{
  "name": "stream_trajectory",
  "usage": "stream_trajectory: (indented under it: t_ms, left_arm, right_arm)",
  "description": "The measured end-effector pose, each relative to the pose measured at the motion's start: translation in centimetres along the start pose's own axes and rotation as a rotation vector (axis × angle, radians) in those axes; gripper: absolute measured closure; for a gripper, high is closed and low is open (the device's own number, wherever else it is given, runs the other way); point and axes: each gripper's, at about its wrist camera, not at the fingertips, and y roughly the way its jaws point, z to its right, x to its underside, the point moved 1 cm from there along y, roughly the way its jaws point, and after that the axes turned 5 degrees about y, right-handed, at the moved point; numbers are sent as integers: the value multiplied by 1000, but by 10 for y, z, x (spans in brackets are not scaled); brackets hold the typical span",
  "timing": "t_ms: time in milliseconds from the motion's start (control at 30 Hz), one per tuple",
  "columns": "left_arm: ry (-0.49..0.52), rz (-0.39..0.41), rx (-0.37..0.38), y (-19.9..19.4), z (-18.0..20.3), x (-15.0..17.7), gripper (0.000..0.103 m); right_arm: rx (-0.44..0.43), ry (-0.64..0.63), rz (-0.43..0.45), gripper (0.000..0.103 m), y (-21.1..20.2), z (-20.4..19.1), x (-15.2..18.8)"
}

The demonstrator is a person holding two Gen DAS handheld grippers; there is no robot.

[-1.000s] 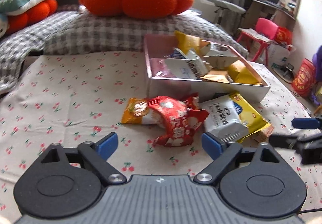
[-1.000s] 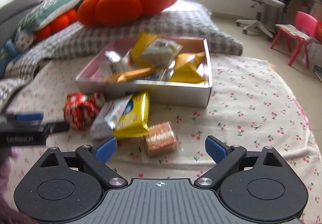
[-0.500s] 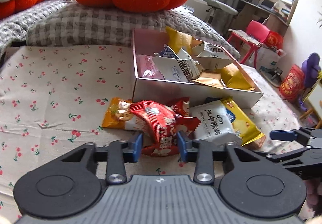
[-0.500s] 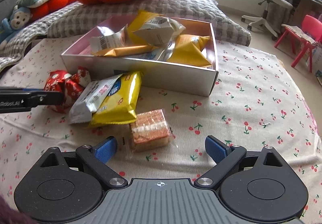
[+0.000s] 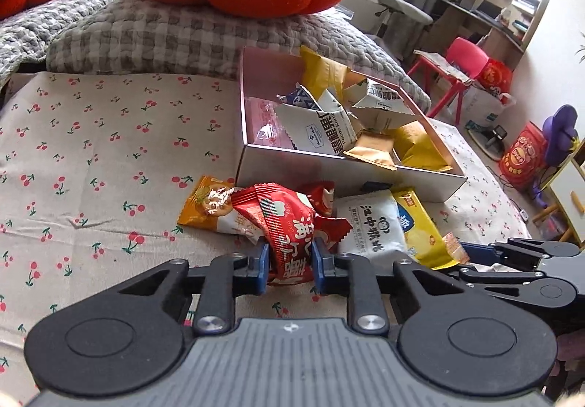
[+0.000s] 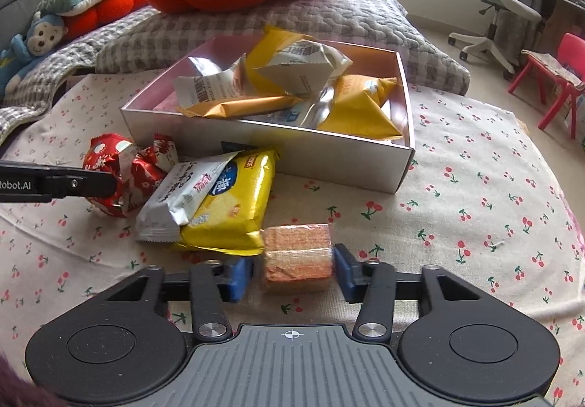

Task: Organize snacks
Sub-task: 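Grasp the red candy packet with the left tool while the right tool grasps the pink wafer, then carry the red candy and pink wafer into the box and open both tools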

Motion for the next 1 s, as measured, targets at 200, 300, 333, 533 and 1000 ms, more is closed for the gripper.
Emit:
stream_trajectory:
  t_ms: [200, 300, 333, 533, 1000]
  left_arm:
    - [-30, -7, 16, -11, -3, -4, 82]
    - [-54, -5, 29, -15, -6, -6, 82]
    - [-58, -2, 32, -16, -7, -7, 82]
    - [-67, 10, 40, -20, -6, -11, 82]
    - [-114, 80, 58, -31, -4, -28, 82]
  right_arm:
    - [25, 37, -12, 62, -10, 7, -5]
    - [36, 75, -7, 62, -17, 14, -9]
    - [38, 89, -3, 62, -19, 16, -11]
    - [45, 152, 25, 62, -31, 29, -18]
    - [-44, 386, 93, 62, -38, 42, -47]
